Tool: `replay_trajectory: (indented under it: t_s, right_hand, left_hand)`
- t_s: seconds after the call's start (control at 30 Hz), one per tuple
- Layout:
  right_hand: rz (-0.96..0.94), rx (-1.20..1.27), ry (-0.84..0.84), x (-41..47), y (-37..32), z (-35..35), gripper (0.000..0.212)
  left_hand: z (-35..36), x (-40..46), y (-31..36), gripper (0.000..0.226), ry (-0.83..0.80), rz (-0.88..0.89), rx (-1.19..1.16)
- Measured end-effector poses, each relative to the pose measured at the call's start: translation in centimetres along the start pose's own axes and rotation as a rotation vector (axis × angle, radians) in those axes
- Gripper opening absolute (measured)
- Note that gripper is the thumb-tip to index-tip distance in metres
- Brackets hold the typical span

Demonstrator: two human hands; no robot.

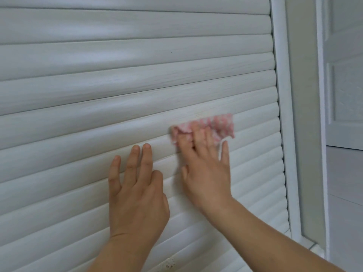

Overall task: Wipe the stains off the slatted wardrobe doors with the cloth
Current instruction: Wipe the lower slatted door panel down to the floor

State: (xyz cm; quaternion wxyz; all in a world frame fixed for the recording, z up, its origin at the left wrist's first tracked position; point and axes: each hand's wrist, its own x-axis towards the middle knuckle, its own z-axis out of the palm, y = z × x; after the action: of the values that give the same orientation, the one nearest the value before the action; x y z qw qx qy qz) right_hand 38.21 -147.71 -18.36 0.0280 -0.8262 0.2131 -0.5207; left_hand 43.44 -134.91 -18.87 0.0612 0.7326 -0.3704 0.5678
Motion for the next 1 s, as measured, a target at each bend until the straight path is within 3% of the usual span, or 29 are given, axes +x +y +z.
replay_trajectory:
  t_s: [0.13, 0.3, 0.43, 0.53, 0.67, 0.73, 0.83, 0.9, 1.0]
  right_hand:
    - [-0.114, -0.034, -0.042, 0.4, 1.7, -0.6, 0.065]
    - [0.181, -0.031, -0.191, 2.0, 6.0, -2.0, 0.063]
    - [0.329, 0.195, -0.029, 2.8, 6.4, -1.7, 0.060]
    - [0.194, 0.273, 0.049, 2.3, 3.7, -1.0, 0.062]
    - [-0.061, 0.089, 0.011, 0.4, 1.0, -0.6, 0.058]
    - [-0.046, 0.035, -0.055, 0.7, 1.7, -1.2, 0.060]
    - [0.213, 0.100, -0.196, 1.7, 3.5, -2.0, 0.065]
    - [0.298, 0.144, -0.202, 1.8, 3.2, -1.8, 0.071]
    - [0.055, 0.059, -0.125, 0.6, 0.3, -1.2, 0.070]
  left_hand:
    - [-0.3, 0.2, -0.2, 0.027, -0.021, 0.006, 0.019]
    - [-0.5, 0.0, -0.5, 0.018, -0.030, 0.038, 0.016]
    - [-0.3, 0.0, -0.3, 0.027, -0.023, 0.024, -0.004]
    - [-0.3, 0.1, -0.1, 0.029, -0.030, 0.019, -0.003]
    - [-0.3, 0.1, -0.2, 0.030, -0.032, 0.015, 0.001]
    - [-0.4, 0.2, -0.3, 0.029, -0.032, 0.031, 0.012]
    - [-0.5, 0.3, -0.4, 0.028, -0.028, 0.042, 0.013]
    - [-0.6, 0.3, -0.4, 0.028, -0.026, 0.044, 0.008]
    - [-0.5, 0.3, -0.2, 0.030, -0.026, 0.033, -0.004]
